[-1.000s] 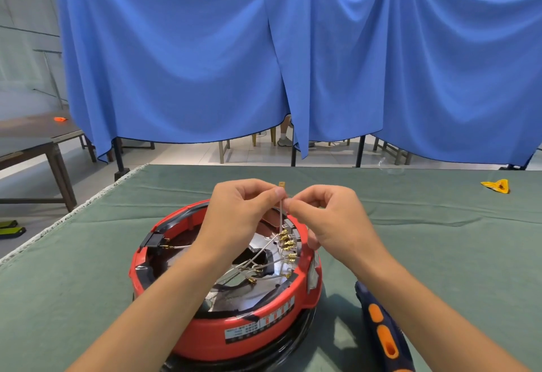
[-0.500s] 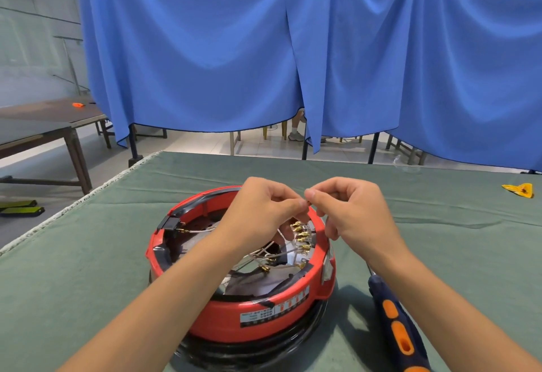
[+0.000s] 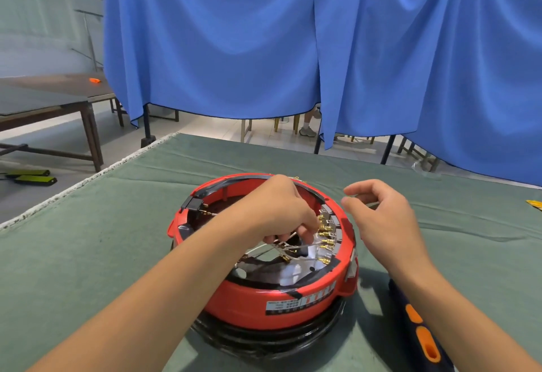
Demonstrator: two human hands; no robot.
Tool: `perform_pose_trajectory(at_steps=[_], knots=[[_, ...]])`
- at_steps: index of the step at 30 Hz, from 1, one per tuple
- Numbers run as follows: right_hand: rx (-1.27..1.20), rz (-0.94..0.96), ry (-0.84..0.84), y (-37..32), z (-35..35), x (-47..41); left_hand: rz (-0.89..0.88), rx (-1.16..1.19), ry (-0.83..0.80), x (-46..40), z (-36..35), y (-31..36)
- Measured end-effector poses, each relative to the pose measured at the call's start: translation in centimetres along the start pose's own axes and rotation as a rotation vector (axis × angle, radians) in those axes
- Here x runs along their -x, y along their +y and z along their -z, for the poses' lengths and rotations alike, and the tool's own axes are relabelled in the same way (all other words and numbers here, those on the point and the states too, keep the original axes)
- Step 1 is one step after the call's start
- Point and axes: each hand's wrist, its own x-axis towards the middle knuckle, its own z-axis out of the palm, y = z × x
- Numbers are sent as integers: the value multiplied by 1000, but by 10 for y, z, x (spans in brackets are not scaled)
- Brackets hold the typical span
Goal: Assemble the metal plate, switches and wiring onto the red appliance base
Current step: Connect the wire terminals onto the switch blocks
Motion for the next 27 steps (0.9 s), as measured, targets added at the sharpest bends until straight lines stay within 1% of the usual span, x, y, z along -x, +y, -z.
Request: perform_pose_trajectory(at_steps=[2, 4, 8, 11, 14, 17, 21, 27], knots=[[113, -56, -72, 2, -4, 0, 33, -67, -41, 2, 2, 1], [182, -103, -149, 4, -8, 2, 45, -111, -47, 2, 4, 1], [241, -54, -152, 5, -9, 3, 37, -142, -59, 0, 4, 0], [198, -13, -156, 6, -9, 2, 51, -138, -101, -1, 5, 0], [105, -25, -181, 7, -9, 0, 54, -166, -106, -3, 5, 0], [62, -17, -179, 8, -9, -3, 41, -191, -120, -4, 1, 0], [61, -10, -179, 9, -10, -5, 46, -192, -155, -5, -4, -1], [101, -2, -203, 11, -12, -5, 51, -126, -142, -5, -2, -6]])
